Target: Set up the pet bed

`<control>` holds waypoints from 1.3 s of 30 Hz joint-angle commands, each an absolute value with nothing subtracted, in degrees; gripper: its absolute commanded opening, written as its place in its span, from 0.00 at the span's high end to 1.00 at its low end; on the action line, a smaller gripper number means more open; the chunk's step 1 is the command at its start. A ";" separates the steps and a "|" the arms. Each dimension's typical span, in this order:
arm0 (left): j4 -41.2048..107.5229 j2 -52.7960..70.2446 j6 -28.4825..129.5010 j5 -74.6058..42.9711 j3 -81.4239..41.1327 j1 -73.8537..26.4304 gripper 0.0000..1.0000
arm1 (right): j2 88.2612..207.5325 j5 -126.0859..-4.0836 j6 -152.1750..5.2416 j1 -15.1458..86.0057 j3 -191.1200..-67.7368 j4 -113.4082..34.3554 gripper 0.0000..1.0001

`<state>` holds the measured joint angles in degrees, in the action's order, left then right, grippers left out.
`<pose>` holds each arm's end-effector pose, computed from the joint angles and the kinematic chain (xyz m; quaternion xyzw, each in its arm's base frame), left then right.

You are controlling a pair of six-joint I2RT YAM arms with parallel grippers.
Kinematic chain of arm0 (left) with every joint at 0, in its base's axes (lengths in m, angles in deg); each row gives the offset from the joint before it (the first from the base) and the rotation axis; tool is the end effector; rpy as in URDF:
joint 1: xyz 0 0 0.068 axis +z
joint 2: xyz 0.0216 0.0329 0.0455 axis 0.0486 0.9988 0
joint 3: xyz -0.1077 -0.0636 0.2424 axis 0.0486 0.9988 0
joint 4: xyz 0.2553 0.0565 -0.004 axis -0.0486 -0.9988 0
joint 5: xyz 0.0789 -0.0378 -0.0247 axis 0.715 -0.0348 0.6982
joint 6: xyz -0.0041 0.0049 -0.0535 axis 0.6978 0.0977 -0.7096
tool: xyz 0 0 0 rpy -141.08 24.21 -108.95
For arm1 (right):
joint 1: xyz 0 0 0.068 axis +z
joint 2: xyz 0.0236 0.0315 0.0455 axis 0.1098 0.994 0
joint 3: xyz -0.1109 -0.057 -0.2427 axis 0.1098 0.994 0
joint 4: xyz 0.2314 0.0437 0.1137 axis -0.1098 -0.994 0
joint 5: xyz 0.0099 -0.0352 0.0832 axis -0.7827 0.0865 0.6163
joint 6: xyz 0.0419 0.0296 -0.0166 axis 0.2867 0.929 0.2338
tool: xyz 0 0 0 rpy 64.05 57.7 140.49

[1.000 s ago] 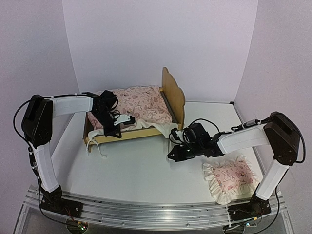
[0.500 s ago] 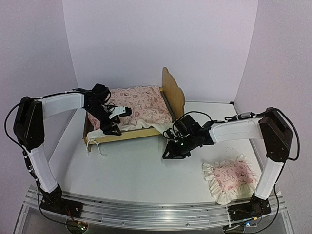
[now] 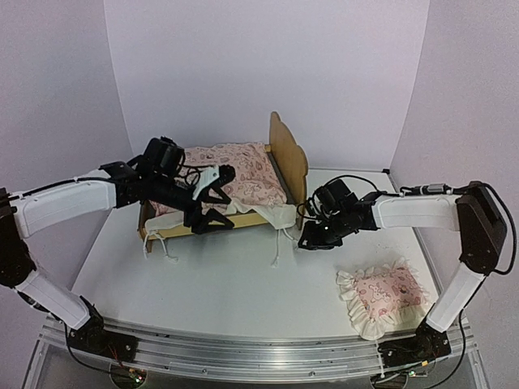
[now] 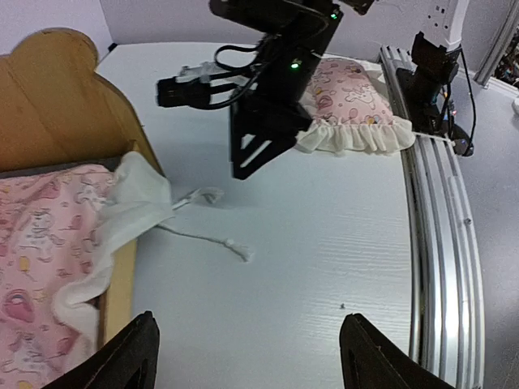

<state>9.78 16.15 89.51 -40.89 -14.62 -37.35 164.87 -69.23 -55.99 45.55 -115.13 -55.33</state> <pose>0.2332 -0.2221 0.3016 0.5831 0.6435 -0.3026 0.3929 0.2736 0.2263 0.1889 -0.1330 0.9389 0.1911 0.2536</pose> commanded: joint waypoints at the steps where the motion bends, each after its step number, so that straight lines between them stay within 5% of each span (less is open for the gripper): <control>1: 27.39 18.57 73.01 -42.10 -5.01 -38.90 0.22 | 171.41 -74.80 -60.41 45.41 -113.68 -38.16 0.61; 4: 35.37 21.76 71.94 -41.30 -1.84 -39.58 0.22 | 175.97 -75.22 -62.99 45.41 -116.64 -37.42 0.52; 9: 44.22 27.96 66.32 -34.64 -0.56 -40.32 0.23 | 180.31 -79.38 -64.07 45.41 -117.68 -36.98 0.56; 13: 49.14 29.69 64.35 -34.11 1.27 -40.83 0.23 | 181.02 -79.97 -63.46 45.42 -116.75 -37.08 0.90; 16: 50.37 31.03 62.94 -34.35 1.67 -40.92 0.26 | 178.97 -76.89 -62.58 45.41 -114.74 -37.82 1.00; 20: 55.34 33.55 63.31 -34.26 4.31 -42.60 0.32 | 173.67 -72.68 -60.51 45.42 -110.62 -38.73 1.00; 36: 52.45 53.20 66.22 -9.03 -10.63 -54.26 0.27 | 169.05 -67.92 -58.80 45.41 -108.70 -38.84 1.00; 39: 49.86 54.98 65.80 -8.67 -12.36 -54.60 0.39 | 168.84 -67.65 -59.37 45.41 -108.55 -38.84 1.00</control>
<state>53.46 52.49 67.21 -13.62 -9.22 -53.75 171.26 -69.17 -59.01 45.22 -108.88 -39.01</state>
